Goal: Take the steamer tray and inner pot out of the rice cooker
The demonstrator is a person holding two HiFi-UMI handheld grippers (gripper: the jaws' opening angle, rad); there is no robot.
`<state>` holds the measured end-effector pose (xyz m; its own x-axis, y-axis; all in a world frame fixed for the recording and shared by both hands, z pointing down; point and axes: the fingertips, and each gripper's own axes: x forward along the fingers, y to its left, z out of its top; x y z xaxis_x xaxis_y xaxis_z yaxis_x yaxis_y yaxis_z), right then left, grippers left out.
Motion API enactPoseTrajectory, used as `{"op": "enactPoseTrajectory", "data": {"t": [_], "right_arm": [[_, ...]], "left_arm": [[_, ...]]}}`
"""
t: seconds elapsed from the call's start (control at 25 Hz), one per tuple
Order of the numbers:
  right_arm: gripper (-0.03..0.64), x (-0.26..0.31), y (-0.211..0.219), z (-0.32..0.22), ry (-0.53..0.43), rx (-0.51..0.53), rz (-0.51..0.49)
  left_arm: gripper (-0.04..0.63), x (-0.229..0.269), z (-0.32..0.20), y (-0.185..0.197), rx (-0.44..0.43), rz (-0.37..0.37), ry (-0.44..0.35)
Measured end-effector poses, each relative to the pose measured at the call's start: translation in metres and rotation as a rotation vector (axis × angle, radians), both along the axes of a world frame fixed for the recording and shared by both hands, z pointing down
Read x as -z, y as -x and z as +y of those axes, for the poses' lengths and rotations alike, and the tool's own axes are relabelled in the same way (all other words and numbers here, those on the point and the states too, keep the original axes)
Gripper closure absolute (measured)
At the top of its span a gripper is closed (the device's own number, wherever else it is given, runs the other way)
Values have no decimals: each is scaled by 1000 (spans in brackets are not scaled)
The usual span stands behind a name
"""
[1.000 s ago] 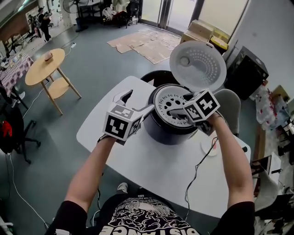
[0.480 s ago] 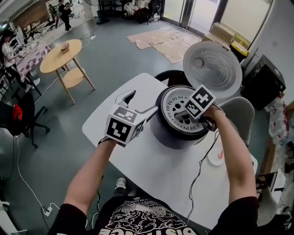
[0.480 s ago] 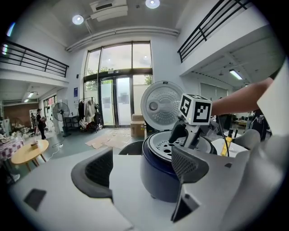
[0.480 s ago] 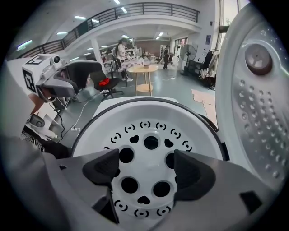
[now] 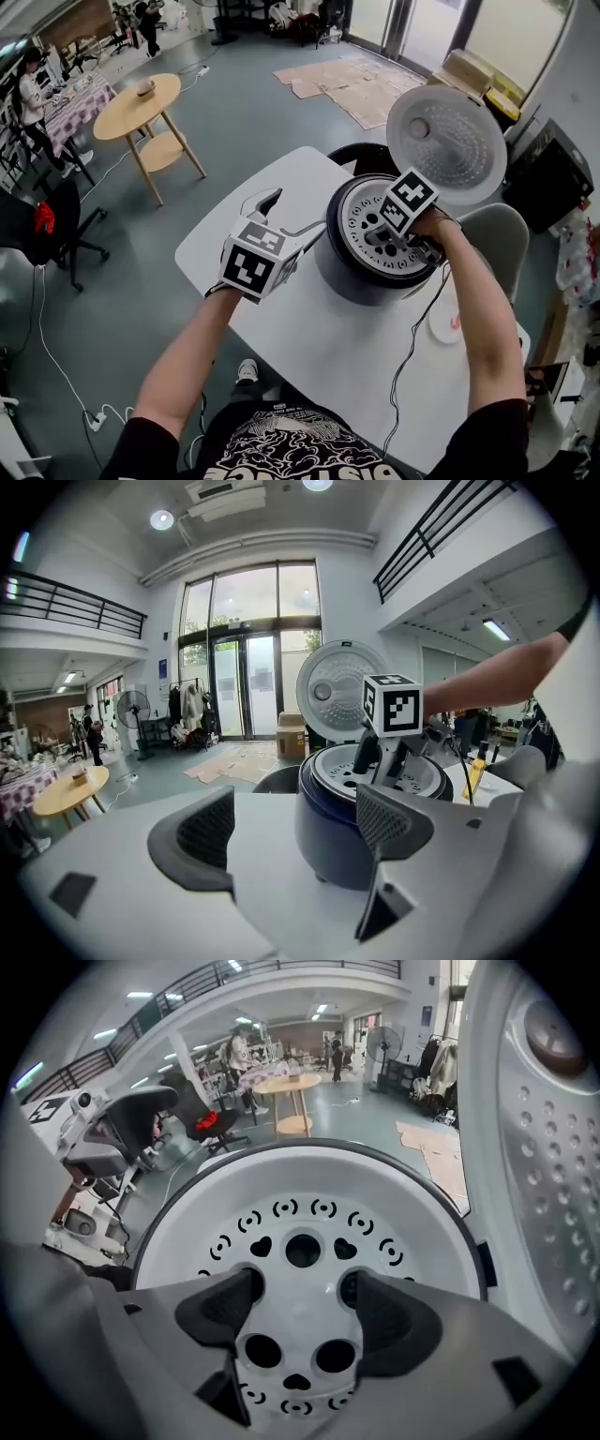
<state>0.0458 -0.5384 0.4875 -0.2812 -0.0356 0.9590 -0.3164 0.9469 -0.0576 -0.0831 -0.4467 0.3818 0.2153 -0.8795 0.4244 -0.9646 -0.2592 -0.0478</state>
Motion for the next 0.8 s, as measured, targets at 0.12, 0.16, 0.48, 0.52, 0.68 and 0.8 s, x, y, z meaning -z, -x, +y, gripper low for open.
{"op": "enactPoseTrajectory", "data": {"t": [0.12,0.16,0.48,0.52,0.68,0.8], "right_arm": [[283,-6,11,3,8,-10,9],[287,-7,14,4,15,-12,13],[318,22,5,1,-49,30,51],[319,28,7,2,-56,31,48],[322,55,15,7,-88,38,49],[324,77,20,12,-121,54,49]], "left_arm": [[202,-3,6,11,1,-4,2],[202,-5,7,15,3,-5,3],[202,5,14,17,12,-1,-4],[202,6,16,20,11,0,-6],[202,8,24,32,12,-3,-9],[202,8,30,42,24,1,-7]]}}
